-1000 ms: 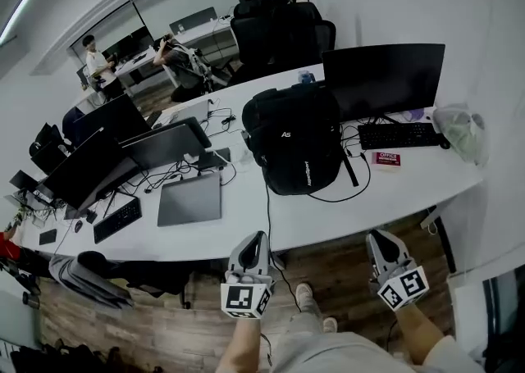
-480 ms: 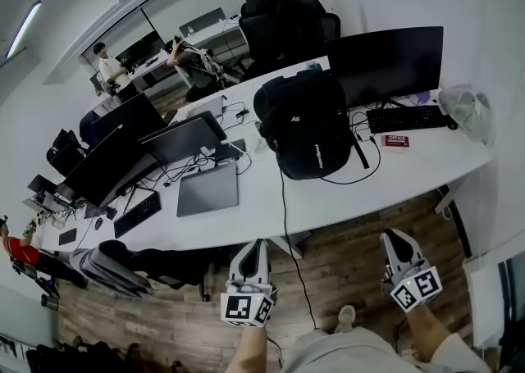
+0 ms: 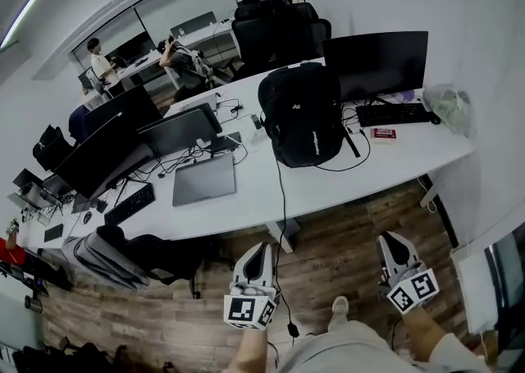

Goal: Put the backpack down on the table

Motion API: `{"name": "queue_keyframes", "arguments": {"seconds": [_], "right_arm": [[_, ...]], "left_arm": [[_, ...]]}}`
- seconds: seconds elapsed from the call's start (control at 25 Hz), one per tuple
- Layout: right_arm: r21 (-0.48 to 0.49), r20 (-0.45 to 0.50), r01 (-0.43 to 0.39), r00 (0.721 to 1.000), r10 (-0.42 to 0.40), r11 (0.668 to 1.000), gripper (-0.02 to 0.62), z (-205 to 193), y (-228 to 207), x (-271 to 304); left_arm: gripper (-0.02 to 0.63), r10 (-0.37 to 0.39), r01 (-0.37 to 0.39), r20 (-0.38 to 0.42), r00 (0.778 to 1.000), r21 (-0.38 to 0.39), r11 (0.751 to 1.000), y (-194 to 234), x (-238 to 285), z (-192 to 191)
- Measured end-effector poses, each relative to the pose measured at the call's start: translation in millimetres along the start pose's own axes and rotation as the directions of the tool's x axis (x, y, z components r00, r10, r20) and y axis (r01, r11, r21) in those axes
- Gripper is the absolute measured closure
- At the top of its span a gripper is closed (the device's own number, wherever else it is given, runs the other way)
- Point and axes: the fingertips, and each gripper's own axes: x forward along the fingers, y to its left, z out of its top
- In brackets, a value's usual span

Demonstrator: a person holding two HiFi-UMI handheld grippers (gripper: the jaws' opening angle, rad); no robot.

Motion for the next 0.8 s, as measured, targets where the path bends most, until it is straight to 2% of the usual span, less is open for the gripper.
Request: {"name": "queue_keyframes", "arguments": {"seconds": [0.36,0.6,0.8], "right_arm": [[0.004,-0.016,0.054,0.998,-0.054,0.999,0.563,-10.6,65.3,-70.7],[0.000,-0.019,0.047,0.999,-0.047,0.999,0.563,-4.6,76.2,-99.7],[0.002,-0.030,0.006,1.000,-0.006,1.000,0.563,-1.8,76.2,-109.9]], "left_arm": [[0.597,-0.067,0.067,-0.026,0.997,-0.014,0.998,-15.9,-77.5,-1.8],[0.598,-0.049,0.049,-0.054,0.997,0.001,0.999,-30.3,-107.2,-10.1],[0.598,0.001,-0.001,-0.059,0.998,0.005,1.000,-36.6,-126.9,-5.2]]}}
